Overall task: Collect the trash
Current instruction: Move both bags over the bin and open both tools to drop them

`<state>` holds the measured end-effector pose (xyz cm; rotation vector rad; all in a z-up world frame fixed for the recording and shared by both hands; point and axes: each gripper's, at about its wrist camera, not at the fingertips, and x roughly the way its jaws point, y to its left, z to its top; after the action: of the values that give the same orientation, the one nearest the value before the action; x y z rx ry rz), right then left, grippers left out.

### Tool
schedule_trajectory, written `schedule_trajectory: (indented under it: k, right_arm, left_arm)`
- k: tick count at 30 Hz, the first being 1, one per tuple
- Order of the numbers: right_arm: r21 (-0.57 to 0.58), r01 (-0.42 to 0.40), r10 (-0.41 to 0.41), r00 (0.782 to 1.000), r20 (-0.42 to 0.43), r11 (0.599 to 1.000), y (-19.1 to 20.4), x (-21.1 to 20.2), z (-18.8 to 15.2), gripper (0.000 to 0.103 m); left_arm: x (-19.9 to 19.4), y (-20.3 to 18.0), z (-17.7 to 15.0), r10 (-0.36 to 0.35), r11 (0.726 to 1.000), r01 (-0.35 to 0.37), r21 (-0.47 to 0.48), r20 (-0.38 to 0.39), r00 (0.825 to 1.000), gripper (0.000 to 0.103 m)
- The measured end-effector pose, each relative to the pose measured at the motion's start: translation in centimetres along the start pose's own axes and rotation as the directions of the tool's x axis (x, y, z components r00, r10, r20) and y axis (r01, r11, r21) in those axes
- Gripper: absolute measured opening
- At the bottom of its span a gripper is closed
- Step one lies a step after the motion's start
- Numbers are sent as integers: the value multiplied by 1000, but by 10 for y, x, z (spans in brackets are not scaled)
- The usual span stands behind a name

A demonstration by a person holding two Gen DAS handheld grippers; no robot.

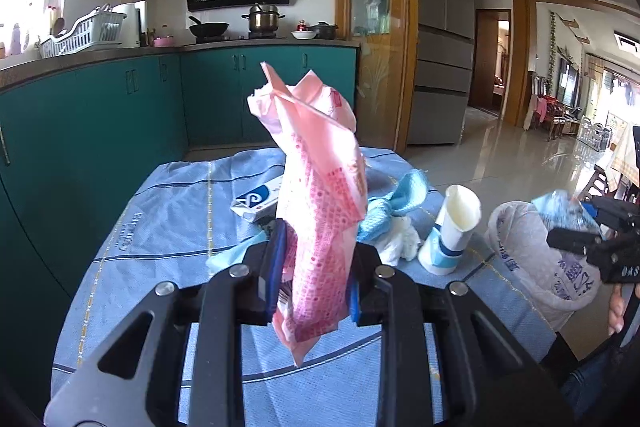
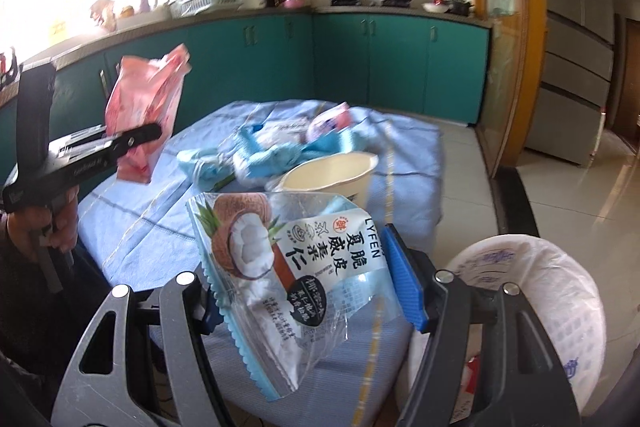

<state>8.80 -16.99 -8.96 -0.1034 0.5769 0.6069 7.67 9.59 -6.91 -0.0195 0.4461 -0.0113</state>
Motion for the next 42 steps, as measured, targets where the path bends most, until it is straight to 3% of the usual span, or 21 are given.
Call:
schedule_trajectory:
  k: [4,10,13,15,18,20,23,25,27,32,35,38,40,42]
  right_arm:
    - [55,74,-77,996,41,996,-26,-18,0,67]
    - [225,214,-226,974,31,951,-89,-44,-16,67]
    - [293,316,-319,947,-38,903,-118,-48,-33,67]
    - [318,361,-352,932,-88,877,-133,-47,-45,67]
    - [363,435,-401,900,-171,824,-154,-44,-63,67]
    - [412,445,-401,896,-193,795,-166,-47,-71,67]
    - [486,431,-393,901,-184,760,-182,-54,-79,67]
    - [527,418,-388,905,-174,740,-193,-60,-82,68]
    - [567,411,-394,905,-159,714,-199,-65,-83,74]
    - [616,358,-370,922,-115,702,-204,-74,-83,83]
    - [614,364,-369,921,-125,700,-201,-70,-81,86]
    - [600,362,-362,924,-127,713,-196,-66,-78,86]
    - [582,362,-356,925,-130,728,-194,-60,-73,89]
    - [558,372,-361,923,-136,742,-187,-55,-69,91]
  left_arm:
    - [-6,-19,6,-71,997,71,17,4,997,26]
    - [-2,-73,23,-243,968,243,58,-13,970,26]
    - [6,-113,28,-360,928,363,87,-53,932,26]
    - [15,-145,28,-437,889,445,107,-93,895,26]
    - [37,-190,20,-492,847,515,132,-172,853,27]
    - [62,-221,11,-527,818,564,112,-246,814,26]
    - [95,-260,-5,-529,801,588,115,-322,785,28]
    - [110,-284,-17,-535,781,612,122,-375,757,33]
    - [121,-300,-27,-536,767,629,127,-412,737,56]
    - [122,-305,-30,-507,780,603,166,-396,765,68]
    - [113,-284,-17,-486,796,571,200,-351,800,69]
    - [97,-258,6,-422,839,483,251,-259,869,70]
    - [89,-228,22,-332,890,372,263,-183,925,71]
    - [88,-196,40,-240,933,263,246,-121,963,74]
